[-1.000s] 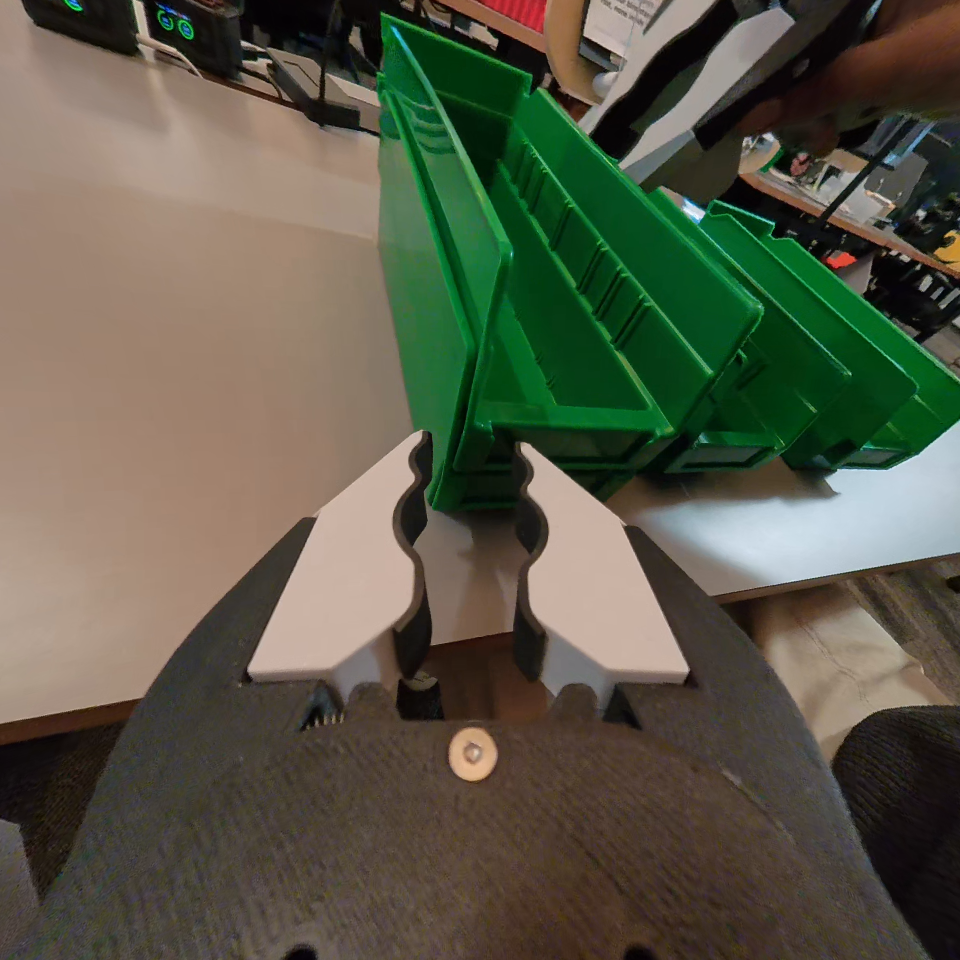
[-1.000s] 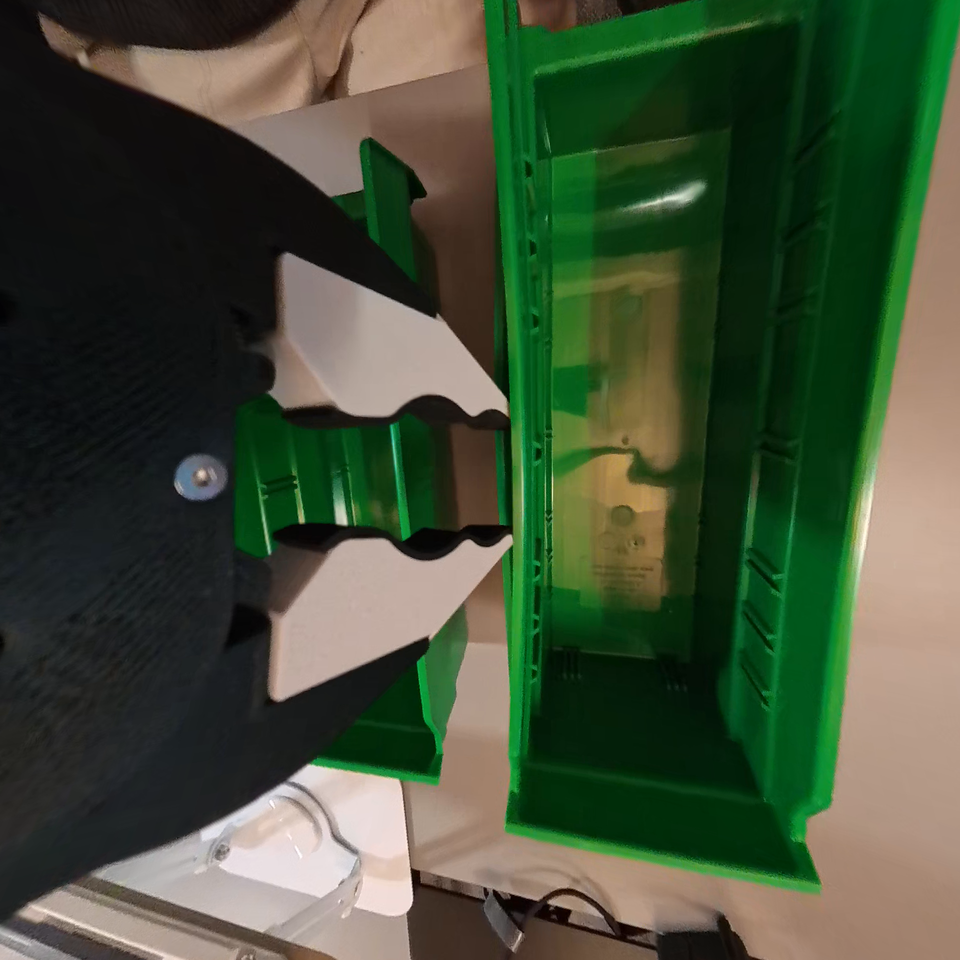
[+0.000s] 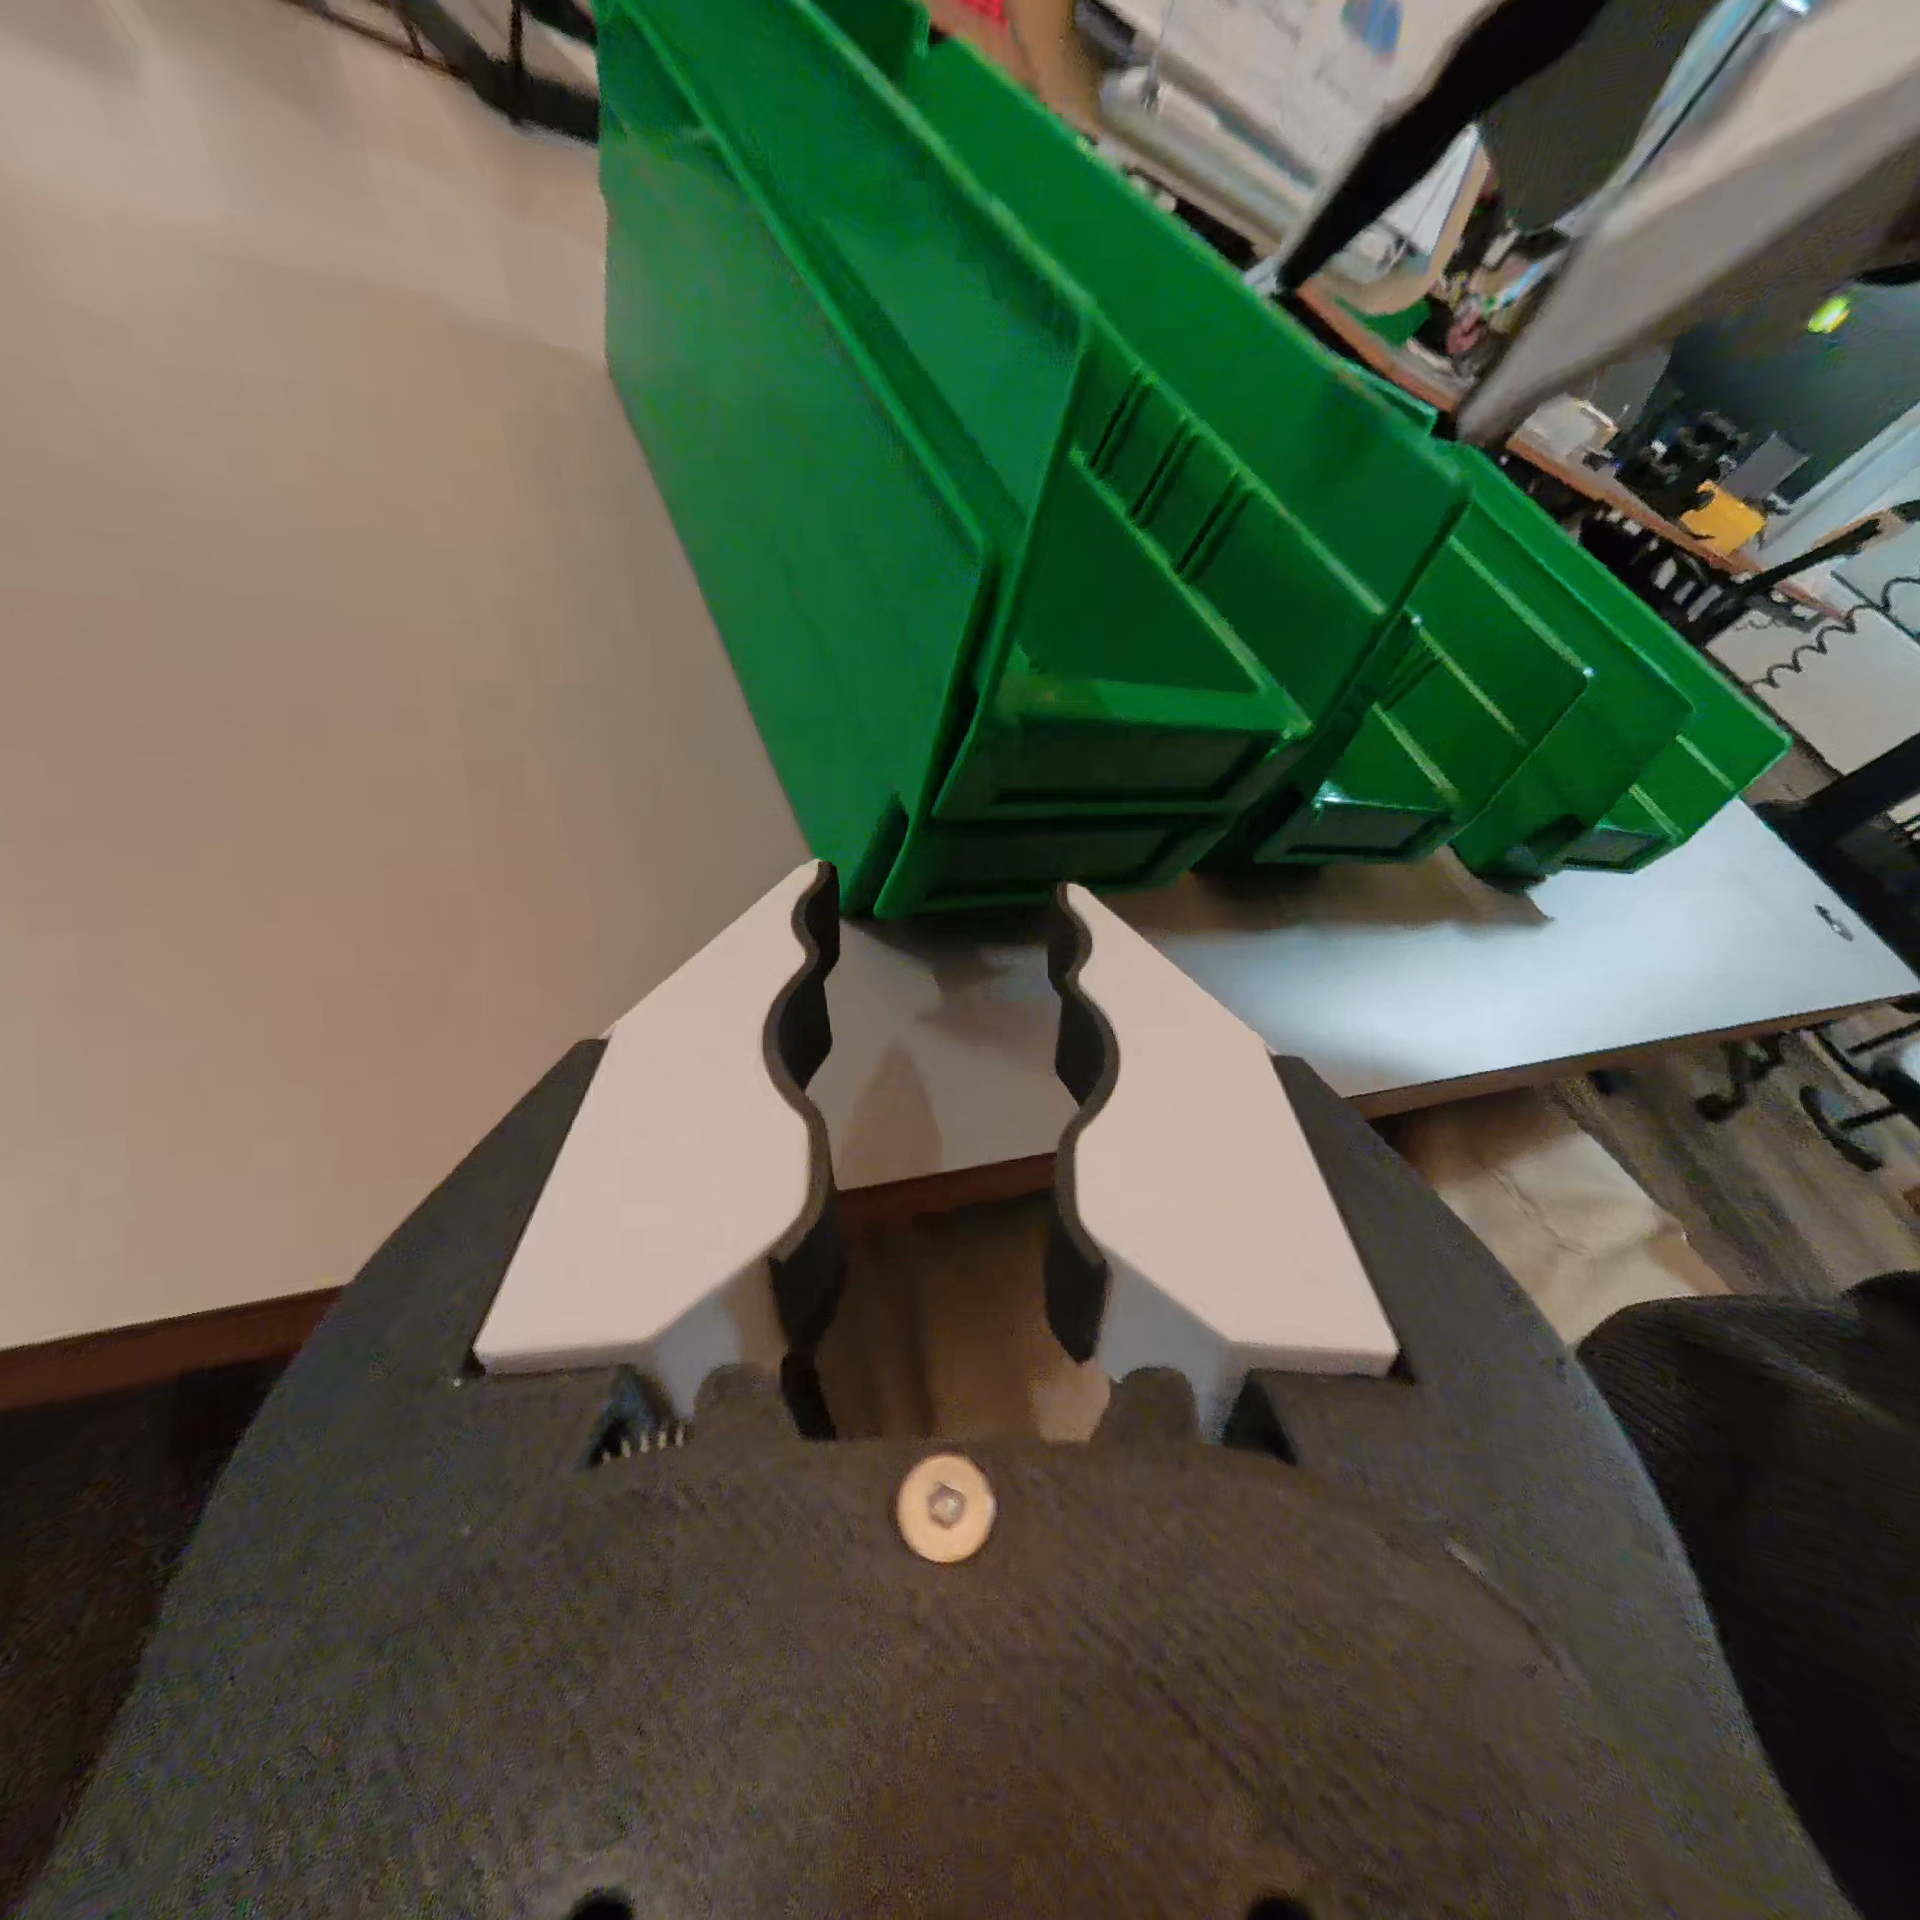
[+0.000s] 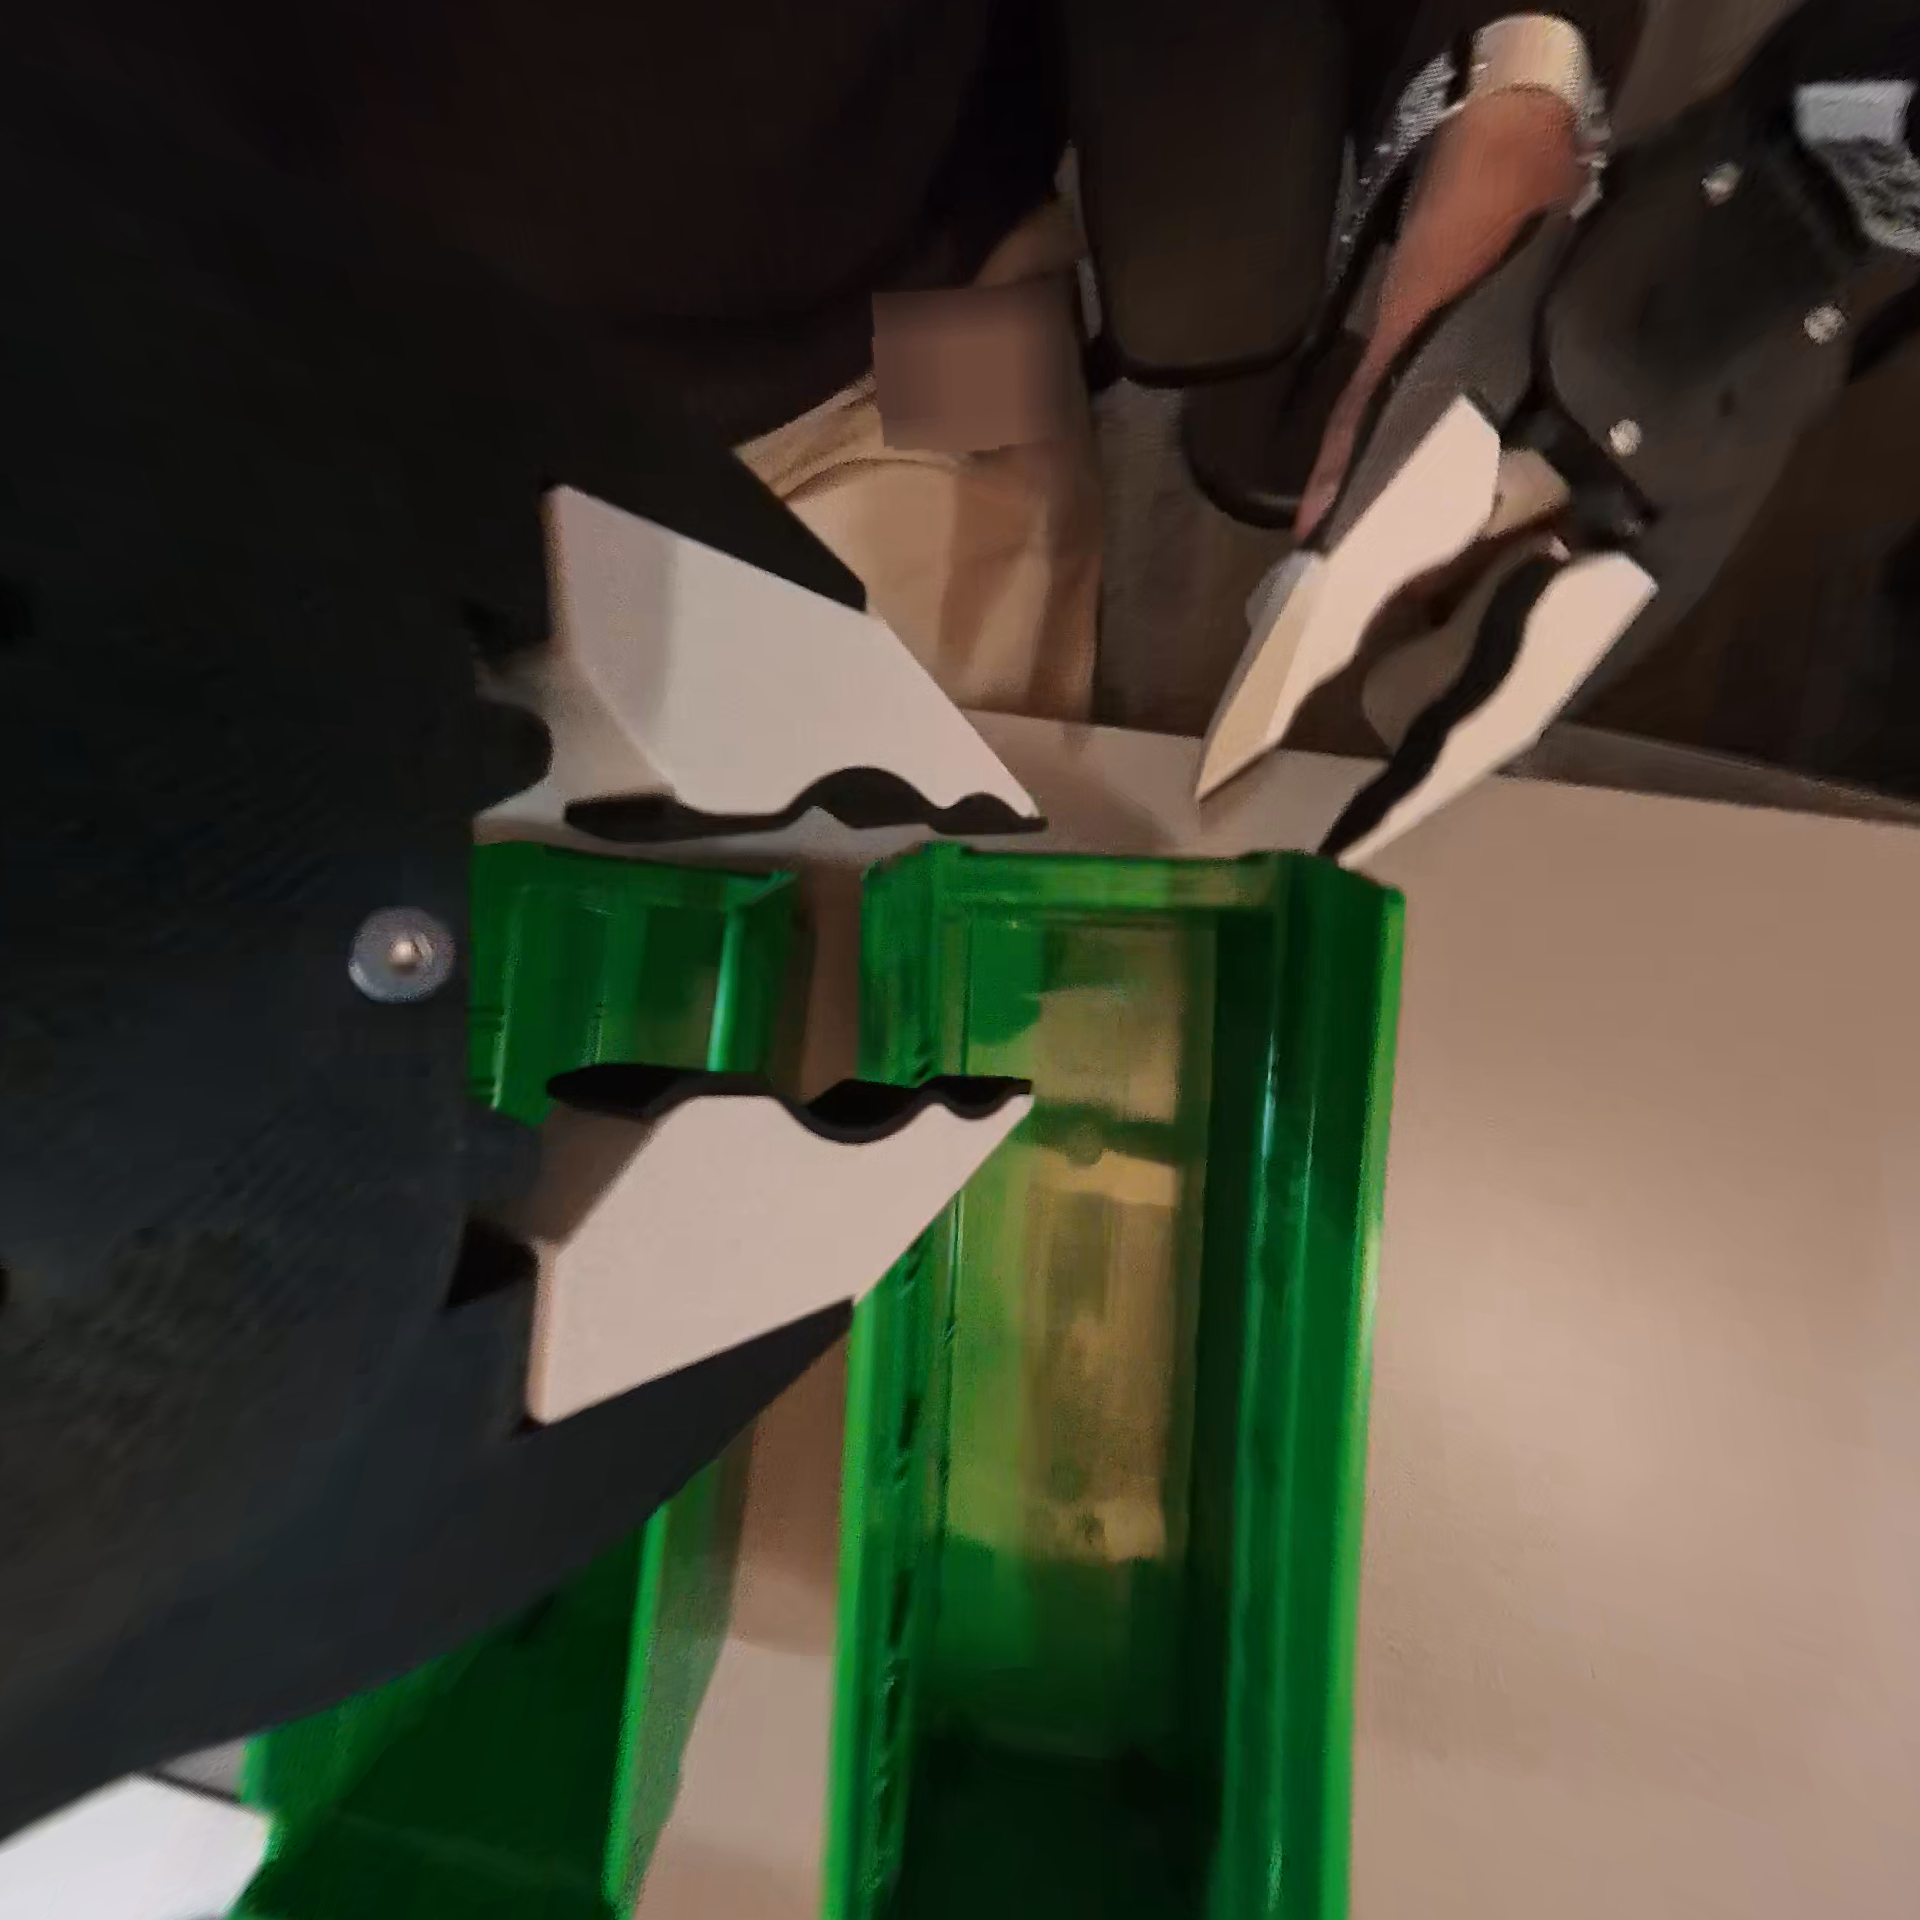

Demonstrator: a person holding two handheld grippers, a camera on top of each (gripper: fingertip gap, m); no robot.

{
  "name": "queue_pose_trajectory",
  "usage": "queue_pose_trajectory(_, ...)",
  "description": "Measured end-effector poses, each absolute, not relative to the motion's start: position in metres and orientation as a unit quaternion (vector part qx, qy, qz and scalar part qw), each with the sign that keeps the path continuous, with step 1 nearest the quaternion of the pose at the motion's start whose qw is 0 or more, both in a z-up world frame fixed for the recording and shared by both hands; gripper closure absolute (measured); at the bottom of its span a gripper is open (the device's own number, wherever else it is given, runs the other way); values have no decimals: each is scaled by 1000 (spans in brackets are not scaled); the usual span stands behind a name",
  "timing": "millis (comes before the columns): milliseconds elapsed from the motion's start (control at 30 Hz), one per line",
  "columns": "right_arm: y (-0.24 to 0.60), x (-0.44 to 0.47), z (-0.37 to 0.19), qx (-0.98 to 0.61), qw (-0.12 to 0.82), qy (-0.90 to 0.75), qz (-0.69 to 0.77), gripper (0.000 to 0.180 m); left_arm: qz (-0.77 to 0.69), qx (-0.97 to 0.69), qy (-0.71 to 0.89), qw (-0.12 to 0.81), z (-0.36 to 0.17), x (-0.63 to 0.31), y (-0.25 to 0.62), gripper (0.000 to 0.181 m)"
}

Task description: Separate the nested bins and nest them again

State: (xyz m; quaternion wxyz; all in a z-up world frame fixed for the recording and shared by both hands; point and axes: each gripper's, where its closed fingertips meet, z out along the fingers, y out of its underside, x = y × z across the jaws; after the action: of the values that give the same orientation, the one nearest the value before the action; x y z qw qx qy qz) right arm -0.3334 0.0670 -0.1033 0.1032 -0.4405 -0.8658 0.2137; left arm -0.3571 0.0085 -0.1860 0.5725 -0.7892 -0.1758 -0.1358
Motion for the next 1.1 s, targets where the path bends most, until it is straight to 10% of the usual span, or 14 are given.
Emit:
queue_pose_trajectory(500,46,-339,-187,-368,103,-924,-32,155,-82,-824,-129,545,-208,-351,42,149)
queue_pose_trajectory(1100,40,-349,-179,-416,48,-907,50,163,-132,-809,-180,543,-206,-359,37,153)
